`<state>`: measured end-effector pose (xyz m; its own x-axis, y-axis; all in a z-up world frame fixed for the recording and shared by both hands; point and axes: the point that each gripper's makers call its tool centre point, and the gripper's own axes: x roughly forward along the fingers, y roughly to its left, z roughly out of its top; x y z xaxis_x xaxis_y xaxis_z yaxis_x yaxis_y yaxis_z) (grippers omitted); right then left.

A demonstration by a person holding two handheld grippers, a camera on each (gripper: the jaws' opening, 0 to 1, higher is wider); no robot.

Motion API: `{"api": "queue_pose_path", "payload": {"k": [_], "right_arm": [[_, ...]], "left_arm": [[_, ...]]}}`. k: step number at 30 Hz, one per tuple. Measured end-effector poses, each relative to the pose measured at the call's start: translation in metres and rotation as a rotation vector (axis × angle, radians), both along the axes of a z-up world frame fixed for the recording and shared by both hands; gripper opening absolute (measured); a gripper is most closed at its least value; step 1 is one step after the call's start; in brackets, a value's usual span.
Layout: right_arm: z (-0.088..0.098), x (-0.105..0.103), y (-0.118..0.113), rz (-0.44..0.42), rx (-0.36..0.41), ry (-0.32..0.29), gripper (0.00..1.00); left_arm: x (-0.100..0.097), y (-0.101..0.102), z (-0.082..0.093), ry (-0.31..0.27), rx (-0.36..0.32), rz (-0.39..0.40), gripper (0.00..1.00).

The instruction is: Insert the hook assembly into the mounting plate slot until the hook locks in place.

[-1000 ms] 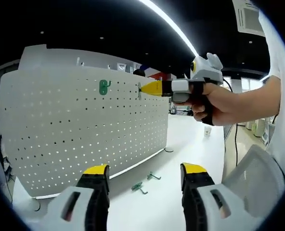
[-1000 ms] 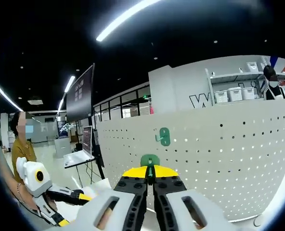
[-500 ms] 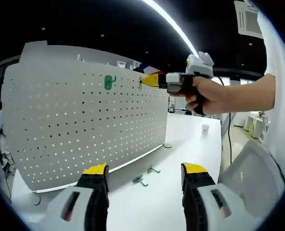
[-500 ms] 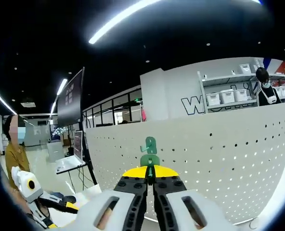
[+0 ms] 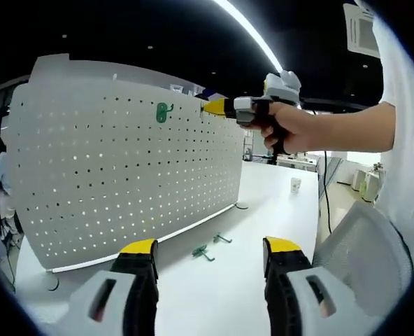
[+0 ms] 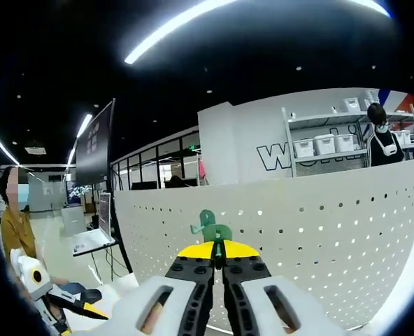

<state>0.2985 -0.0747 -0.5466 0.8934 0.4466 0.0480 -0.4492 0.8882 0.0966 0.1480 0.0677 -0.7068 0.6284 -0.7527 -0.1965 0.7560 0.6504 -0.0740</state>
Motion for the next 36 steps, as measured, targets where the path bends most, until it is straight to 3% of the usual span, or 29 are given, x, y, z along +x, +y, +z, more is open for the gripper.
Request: {"api": "queue_pose_path", "payload": {"k": [20, 36], "right_arm": [[0.004, 0.027, -0.001, -0.056, -0.028, -0.041, 0.01], [0.004, 0.047, -0.001, -0.090, -0.074, -0.077, 0.01]], "left_arm": [[-0.001, 0.009, -0.008, 0.030, -0.010, 0.049, 0.64], [-0.001, 0.016, -0.009, 0.020, 0.009, 0.080, 0.63]]}}
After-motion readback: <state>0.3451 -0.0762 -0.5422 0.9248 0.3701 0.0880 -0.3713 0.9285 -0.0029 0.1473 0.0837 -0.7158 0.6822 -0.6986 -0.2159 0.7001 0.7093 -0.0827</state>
